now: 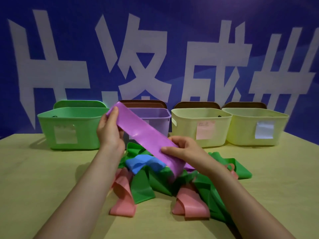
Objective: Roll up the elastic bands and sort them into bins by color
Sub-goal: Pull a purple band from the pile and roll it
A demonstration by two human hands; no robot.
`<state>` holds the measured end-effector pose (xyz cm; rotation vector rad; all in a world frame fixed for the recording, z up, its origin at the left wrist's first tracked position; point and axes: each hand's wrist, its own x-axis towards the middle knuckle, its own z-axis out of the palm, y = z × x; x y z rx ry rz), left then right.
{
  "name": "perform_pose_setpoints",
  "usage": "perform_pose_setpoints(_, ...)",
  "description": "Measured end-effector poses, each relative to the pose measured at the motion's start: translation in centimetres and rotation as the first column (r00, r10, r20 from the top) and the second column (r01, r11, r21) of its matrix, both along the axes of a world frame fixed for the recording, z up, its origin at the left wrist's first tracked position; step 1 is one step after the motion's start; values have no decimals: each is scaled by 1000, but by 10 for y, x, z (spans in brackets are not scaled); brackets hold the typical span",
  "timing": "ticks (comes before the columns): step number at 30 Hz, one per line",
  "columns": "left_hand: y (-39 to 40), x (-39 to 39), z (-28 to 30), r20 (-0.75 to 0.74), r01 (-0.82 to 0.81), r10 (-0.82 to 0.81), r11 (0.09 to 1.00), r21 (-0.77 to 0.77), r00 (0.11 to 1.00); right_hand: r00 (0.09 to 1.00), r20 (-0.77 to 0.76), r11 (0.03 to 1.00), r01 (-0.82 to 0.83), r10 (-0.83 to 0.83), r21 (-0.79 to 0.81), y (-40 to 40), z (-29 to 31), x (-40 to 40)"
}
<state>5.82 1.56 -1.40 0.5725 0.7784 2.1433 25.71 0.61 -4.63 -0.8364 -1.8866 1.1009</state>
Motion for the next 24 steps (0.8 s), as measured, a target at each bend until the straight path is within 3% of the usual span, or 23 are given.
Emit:
perform_pose_setpoints(4,7,-33,-1,148,-85,89,996,-31,985,995,90,997,48,-43,-55,3,3,8)
perform_pose_setpoints(9,15,-47,-13,144,-185,197,978,-94,970,983,179,997,-16,30,-80,3,2,10)
perform_pose_setpoints(12,17,-44,-20,38,-264,269,958,-110,962,943,323,997,-66,76,-41,3,-7,6)
perform_pose_setpoints(14,18,-35,-26,-110,-275,264,955,-107,958,819,558,990,-142,132,-25,0,-16,-1)
perform_pose_setpoints(16,21,-25,-32,-254,-235,206,968,-90,945,711,679,978,-201,184,-55,-2,-24,-7)
perform_pose_setpoints(17,24,-21,-34,-313,-218,178,971,-99,933,727,660,979,-192,190,-70,-3,-25,-8)
perform_pose_setpoints(20,23,-3,-32,-409,-162,107,981,-102,906,897,437,997,-79,66,12,0,-18,-4)
perform_pose_setpoints(22,18,13,-29,-446,-111,68,991,-72,893,971,224,993,66,-86,97,7,-13,0)
perform_pose_setpoints(24,9,30,-26,-466,-64,30,996,-57,884,982,-41,972,188,-184,142,10,-9,2)
